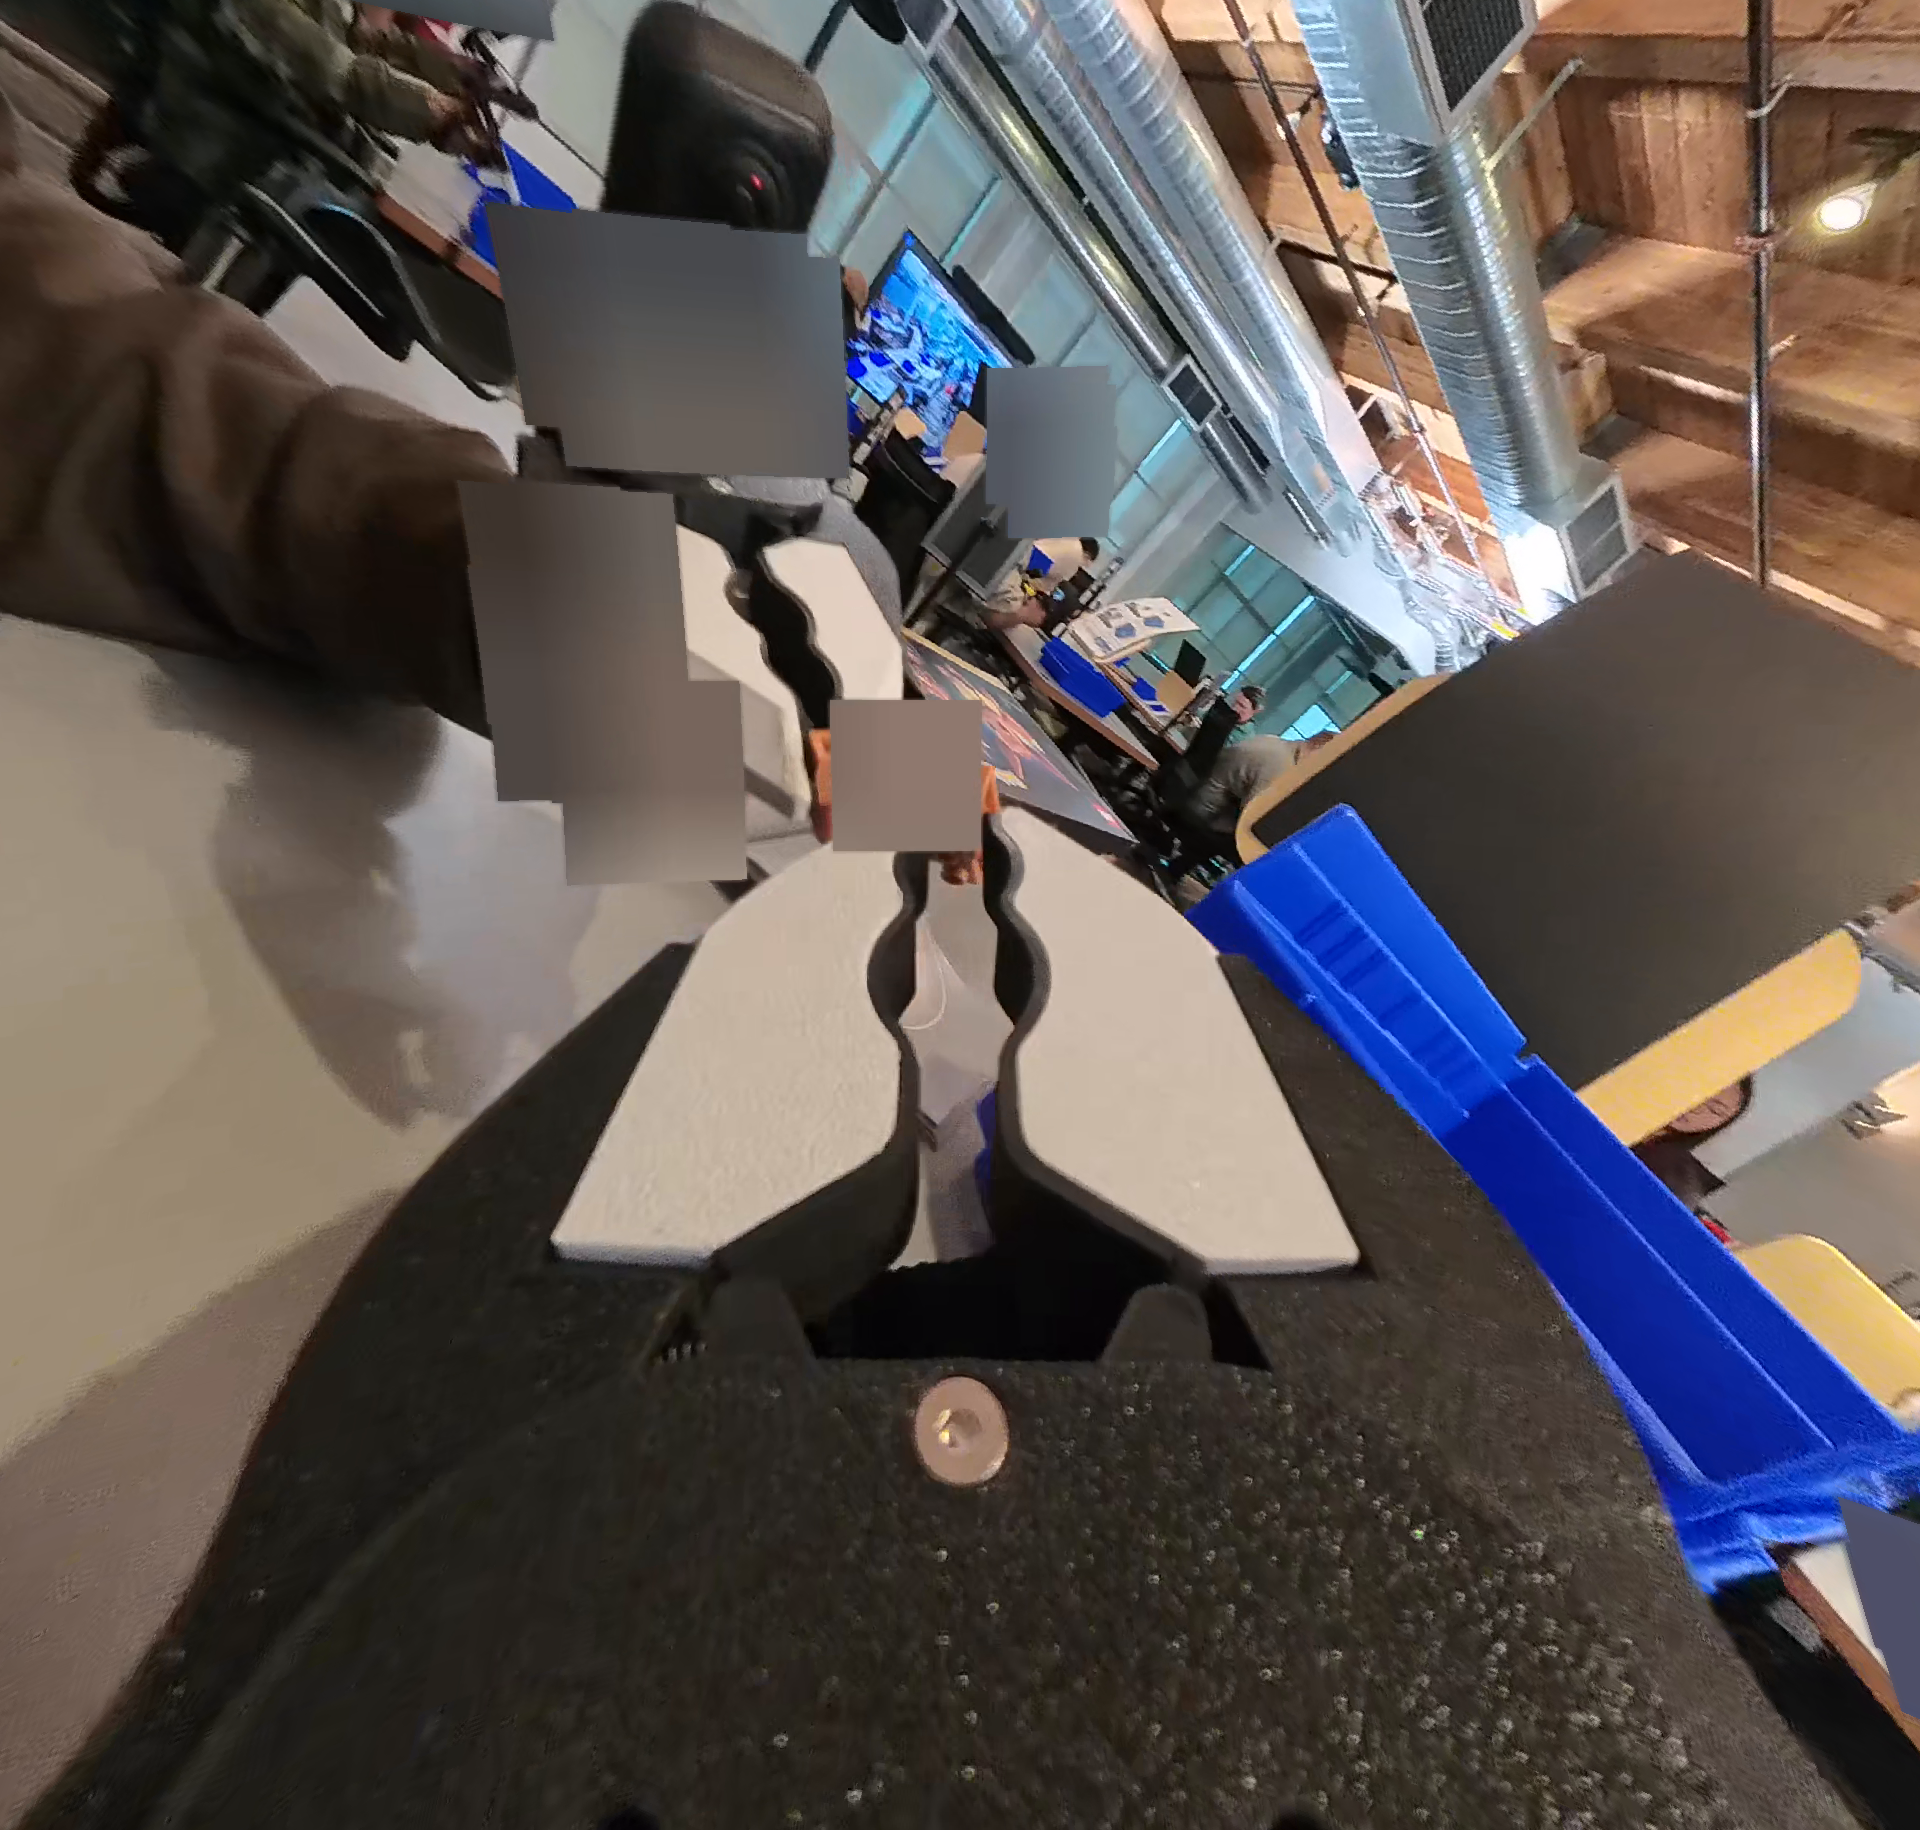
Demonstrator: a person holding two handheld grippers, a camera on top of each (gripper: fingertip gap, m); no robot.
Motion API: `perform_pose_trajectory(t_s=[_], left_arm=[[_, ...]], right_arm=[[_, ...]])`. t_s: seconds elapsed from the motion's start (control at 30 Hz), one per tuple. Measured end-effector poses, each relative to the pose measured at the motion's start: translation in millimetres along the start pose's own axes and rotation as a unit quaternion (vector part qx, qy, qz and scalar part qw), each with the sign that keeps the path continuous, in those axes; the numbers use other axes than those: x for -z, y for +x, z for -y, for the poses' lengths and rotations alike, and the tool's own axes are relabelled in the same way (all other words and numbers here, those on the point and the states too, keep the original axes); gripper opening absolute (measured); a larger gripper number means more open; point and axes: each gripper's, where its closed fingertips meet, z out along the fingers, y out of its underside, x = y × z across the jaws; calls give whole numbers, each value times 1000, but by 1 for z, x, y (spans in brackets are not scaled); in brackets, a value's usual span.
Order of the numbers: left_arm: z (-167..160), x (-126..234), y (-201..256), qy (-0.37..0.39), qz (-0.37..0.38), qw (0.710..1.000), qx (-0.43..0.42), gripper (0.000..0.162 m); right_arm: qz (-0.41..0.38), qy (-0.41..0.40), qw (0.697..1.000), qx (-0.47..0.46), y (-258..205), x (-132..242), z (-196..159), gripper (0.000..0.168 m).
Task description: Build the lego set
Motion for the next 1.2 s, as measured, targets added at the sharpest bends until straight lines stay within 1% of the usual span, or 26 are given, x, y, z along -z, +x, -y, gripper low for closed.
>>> perform_pose_trajectory(t_s=[0.1,0.2,0.27,0.33,0.43,0.6,0.67,0.93,1.0,1.07,1.13,1.17,1.2], left_arm=[[4,2,-4,19,13,1000,-2,9],[5,2,-8,29,26,999,-1,9],[5,3,-11,31,35,999,-3,9],[6,3,-13,33,44,998,-4,9],[8,5,-18,39,62,997,-7,9],[8,9,-28,44,90,995,-1,9],[10,10,-30,48,94,994,2,9],[16,13,-33,65,105,992,6,9],[16,13,-35,67,111,992,8,9],[17,13,-35,70,113,991,12,9],[18,13,-36,73,117,990,12,9],[18,14,-37,74,119,990,11,9],[18,15,-38,75,121,990,11,9]], right_arm=[[-18,-22,1000,11,12,-5,-10,9],[-46,-52,997,28,37,-14,-18,9],[-63,-62,995,44,55,-21,-17,9],[-85,-64,993,53,72,-27,-11,9],[-120,-52,989,66,87,-33,12,9],[-156,-34,986,54,85,-37,55,9],[-171,-45,983,44,83,-38,61,9],[-168,-53,983,45,75,-43,66,9],[-188,-71,978,49,89,-46,59,9],[-221,-120,967,50,120,-53,36,9],[-261,-191,946,10,163,-57,-4,9],[-261,-220,940,-31,177,-61,-26,10],[-257,-241,933,-72,188,-64,-45,16]])
